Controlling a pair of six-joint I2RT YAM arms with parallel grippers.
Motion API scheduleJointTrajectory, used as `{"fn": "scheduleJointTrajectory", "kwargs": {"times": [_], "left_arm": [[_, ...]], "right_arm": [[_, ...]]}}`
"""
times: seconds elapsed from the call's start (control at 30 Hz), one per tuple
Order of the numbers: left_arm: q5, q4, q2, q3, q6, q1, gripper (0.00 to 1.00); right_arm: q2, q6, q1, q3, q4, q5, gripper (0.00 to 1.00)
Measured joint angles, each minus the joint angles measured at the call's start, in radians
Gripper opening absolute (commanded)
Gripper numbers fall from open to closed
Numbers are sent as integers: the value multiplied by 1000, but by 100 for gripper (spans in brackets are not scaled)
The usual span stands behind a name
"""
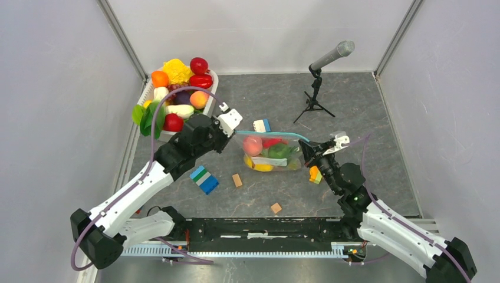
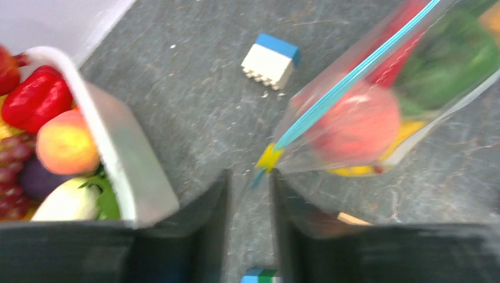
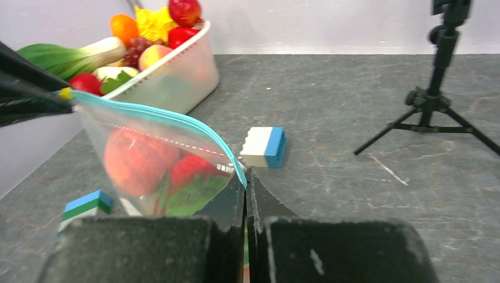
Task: Place the food in the zip-top bag and seal the zipper
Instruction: Zip the zipper food storage bag at the center of the board, then place the zipper food storage bag at the center of the board.
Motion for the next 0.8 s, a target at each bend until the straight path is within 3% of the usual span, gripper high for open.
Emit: {"fn": "scheduleJointTrajectory", "kwargs": {"times": [0.03,0.2,0.47,0.63,0.8], "left_arm": [[-18,5,-6,-6,-5,0,70],[-94,29,-59,-39,-63,30,99],[-126,111,-163,-51,-170,35,100],[-127,135,-213,-51,-225,56,100],[-126,136,-215,-51,-265,86,100]], "right_arm": [[7,-7,-2,5,2,5,0],[103,-50,-34,93,-18,20,0],[303,-167,-51,398,-72,-18,0],[340,-233,-57,497,-71,-76,0],[318,-215,-53,420,-69,-238,16]]}}
